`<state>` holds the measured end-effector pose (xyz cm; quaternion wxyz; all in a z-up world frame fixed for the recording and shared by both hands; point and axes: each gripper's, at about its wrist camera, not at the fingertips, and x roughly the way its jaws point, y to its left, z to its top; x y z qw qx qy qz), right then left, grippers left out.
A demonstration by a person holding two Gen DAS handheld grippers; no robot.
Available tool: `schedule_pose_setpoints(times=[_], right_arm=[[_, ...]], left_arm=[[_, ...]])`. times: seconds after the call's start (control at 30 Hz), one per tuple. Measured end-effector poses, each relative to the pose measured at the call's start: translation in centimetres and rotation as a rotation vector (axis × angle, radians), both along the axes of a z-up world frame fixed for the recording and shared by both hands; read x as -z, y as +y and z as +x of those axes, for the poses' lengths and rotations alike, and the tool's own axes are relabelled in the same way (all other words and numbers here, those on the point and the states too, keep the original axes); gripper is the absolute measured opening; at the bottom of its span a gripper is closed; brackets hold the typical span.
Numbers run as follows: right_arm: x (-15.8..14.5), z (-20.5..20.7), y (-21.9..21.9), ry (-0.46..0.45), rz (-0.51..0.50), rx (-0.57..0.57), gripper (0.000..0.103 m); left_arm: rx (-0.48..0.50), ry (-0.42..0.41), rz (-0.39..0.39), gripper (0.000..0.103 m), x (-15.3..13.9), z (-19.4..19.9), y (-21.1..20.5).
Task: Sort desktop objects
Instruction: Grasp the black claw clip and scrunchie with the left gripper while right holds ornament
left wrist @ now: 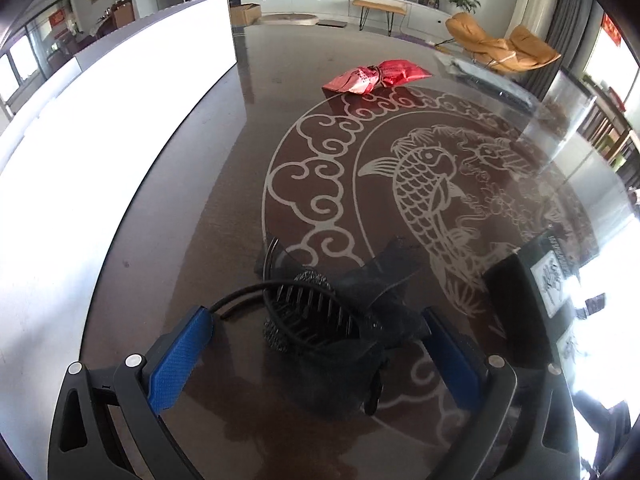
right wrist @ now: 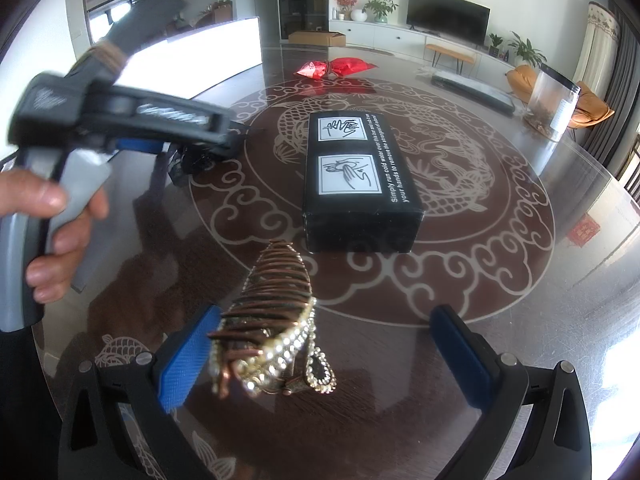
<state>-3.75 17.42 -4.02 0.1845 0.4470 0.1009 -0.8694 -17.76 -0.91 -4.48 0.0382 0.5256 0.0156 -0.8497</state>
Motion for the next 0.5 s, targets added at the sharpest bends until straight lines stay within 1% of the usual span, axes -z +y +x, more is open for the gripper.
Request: schedule_pose_setpoints(times=[0.1,0.13,0.2,0.3,0.4,0.47,0.5], right_arm=[[0.0,0.0,0.0,0.000,0.000,0.000,0.103],[0.0,0.0,0.0,0.000,0.000,0.000,0.103],[0.0,0.0,0.0,0.000,0.000,0.000,0.103],[0.0,0.0,0.0,0.000,0.000,0.000,0.103],[0.0,-0.1,0.0,0.000,0.000,0.000,0.103],[0.0,-0.1,0.0,0.000,0.000,0.000,0.103],[0.0,0.0,0.0,0.000,0.000,-0.001,0.103]], left_arm=[[0.032,0.048,0.004,0.103,-0.1,0.4,0.2],[0.062,0.086,0.000,0.097,-0.2,1.1,0.0],[0.128,0.110,-0.001,0.097,-0.2,2.4,-1.0],[0.188,0.117,0.012,0.096,-0.6,4.9,-3.2],[0.287,0.103,0.024,0.097,-1.0,8.1,-4.8],[0.287,0.088,0.014,0.097,-1.0,8.8,-5.7],[0.274,0.079,0.022,0.097,-1.2,9.3,-6.0]])
